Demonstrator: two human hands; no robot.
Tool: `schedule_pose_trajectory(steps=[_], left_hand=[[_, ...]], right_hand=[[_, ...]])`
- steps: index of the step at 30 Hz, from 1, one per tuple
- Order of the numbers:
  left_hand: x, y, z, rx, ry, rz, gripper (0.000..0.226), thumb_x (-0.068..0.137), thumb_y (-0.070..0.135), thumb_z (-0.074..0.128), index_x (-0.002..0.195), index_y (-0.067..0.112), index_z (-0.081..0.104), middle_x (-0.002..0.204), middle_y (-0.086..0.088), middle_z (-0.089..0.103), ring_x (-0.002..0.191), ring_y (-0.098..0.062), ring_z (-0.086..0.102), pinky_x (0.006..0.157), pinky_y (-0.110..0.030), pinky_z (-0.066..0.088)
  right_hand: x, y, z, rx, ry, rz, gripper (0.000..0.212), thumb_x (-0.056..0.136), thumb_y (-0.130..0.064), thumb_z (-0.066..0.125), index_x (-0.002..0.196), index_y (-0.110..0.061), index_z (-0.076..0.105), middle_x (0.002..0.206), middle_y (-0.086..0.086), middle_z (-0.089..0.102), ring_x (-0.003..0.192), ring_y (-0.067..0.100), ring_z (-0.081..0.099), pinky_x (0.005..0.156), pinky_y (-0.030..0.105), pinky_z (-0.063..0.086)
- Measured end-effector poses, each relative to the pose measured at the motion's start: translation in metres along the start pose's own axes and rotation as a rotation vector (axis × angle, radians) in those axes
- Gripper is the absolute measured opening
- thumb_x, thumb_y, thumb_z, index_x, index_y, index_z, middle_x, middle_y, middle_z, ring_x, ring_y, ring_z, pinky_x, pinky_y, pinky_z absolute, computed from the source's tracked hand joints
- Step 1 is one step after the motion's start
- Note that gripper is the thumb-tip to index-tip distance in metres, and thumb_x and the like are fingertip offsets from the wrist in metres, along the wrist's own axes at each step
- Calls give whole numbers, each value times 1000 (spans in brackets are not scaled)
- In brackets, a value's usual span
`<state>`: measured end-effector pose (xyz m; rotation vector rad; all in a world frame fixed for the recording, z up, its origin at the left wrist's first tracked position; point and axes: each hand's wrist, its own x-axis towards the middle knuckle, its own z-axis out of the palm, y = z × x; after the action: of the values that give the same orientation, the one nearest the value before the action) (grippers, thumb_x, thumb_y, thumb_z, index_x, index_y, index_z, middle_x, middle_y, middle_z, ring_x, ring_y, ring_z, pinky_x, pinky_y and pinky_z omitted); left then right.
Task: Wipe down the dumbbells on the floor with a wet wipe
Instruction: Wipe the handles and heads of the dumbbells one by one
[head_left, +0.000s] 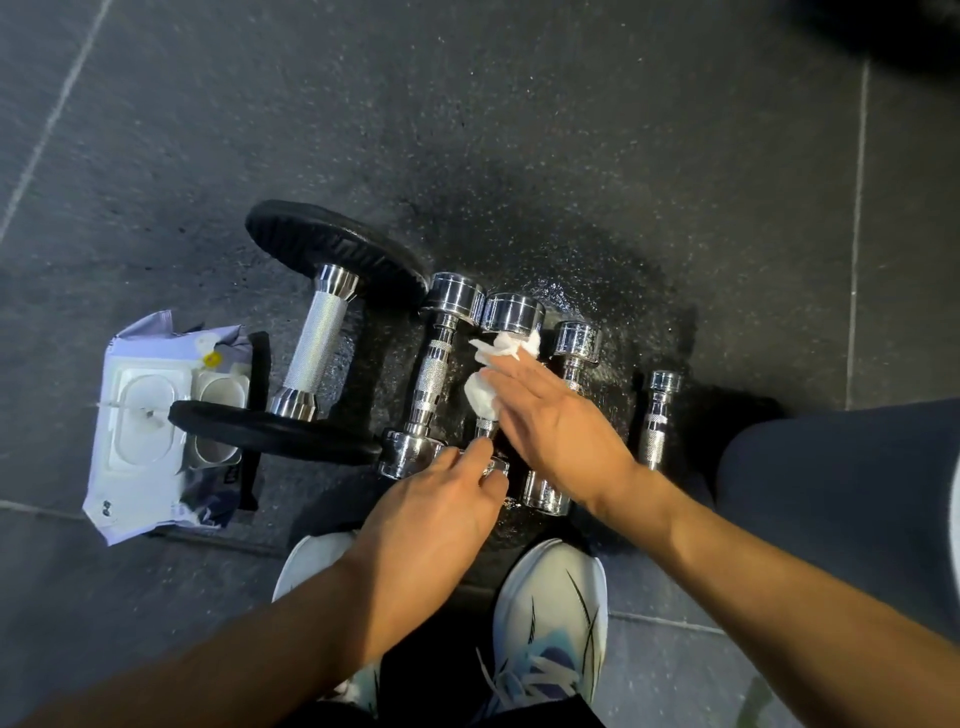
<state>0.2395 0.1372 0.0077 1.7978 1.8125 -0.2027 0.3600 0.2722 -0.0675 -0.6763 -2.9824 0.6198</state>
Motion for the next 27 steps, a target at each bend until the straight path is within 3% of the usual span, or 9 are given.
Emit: schedule_pose_trajectory(steps=[3, 7, 10, 14, 18, 20, 22, 24, 27], left_hand=[[-3, 2, 1, 4, 0, 1, 49, 88, -6, 46, 133, 12, 42, 148, -8, 25, 130, -26, 39, 93, -37, 50], [-4, 2, 3, -10, -6, 1, 52, 86, -8, 47, 134, 13, 41, 149, -6, 23, 132, -25, 36, 91, -35, 50], [-3, -1, 4, -29, 5, -10, 51, 87, -7, 48, 133, 13, 42, 149, -5, 23, 131, -26, 36, 89, -36, 50], [-4, 0, 6, -30, 28, -6, 49, 86, -5, 47, 132, 14, 45, 148, -6, 27, 130, -26, 39, 89, -37, 51], [-4, -2, 9, -28, 48, 1, 49, 86, -5, 47, 131, 14, 45, 145, -6, 30, 128, -26, 40, 88, -37, 52], [-2, -2, 10, -21, 46, 6, 50, 87, -5, 47, 133, 14, 42, 144, -5, 29, 127, -26, 39, 89, -36, 51], [-1, -3, 12, -10, 48, 13, 50, 88, -4, 48, 134, 14, 41, 143, -5, 28, 127, -26, 39, 87, -36, 50], [0, -4, 14, -17, 68, 16, 47, 89, -2, 50, 132, 14, 43, 141, -5, 30, 124, -26, 41, 83, -36, 51], [0, -6, 21, -41, 127, 13, 41, 85, 0, 58, 123, 15, 51, 138, -6, 38, 118, -26, 48, 74, -35, 53]], right_hand=[[-7, -3, 7, 85, 249, 195, 21, 99, -7, 62, 119, -5, 70, 131, 7, 65, 124, 24, 60, 109, 33, 48], [4, -12, -8, 300, 455, 350, 20, 100, 2, 56, 101, -17, 61, 112, -10, 53, 106, 18, 57, 88, 24, 49], [8, -14, -7, 137, 359, 195, 15, 99, -4, 64, 111, -10, 58, 120, -2, 50, 100, 16, 54, 80, 22, 50], [11, -9, 3, -43, 251, 175, 20, 102, -17, 63, 118, -9, 69, 127, 5, 65, 113, 26, 55, 93, 40, 54], [7, -17, 8, -67, 195, 179, 29, 101, -19, 62, 129, -12, 68, 139, 4, 65, 110, 28, 64, 102, 43, 53], [14, -18, 12, -15, 151, 174, 25, 101, -16, 61, 123, -9, 70, 138, 7, 65, 106, 27, 70, 104, 45, 53], [25, -16, 12, 93, 85, 162, 18, 104, -12, 54, 106, -7, 72, 116, 11, 72, 92, 25, 70, 95, 47, 57], [33, -13, 9, 185, 52, 170, 20, 103, -9, 52, 93, -9, 70, 96, 3, 68, 79, 18, 65, 85, 38, 56], [26, -21, 10, 261, 8, 187, 16, 100, -7, 56, 97, -10, 71, 101, -3, 66, 79, 10, 67, 81, 22, 56]])
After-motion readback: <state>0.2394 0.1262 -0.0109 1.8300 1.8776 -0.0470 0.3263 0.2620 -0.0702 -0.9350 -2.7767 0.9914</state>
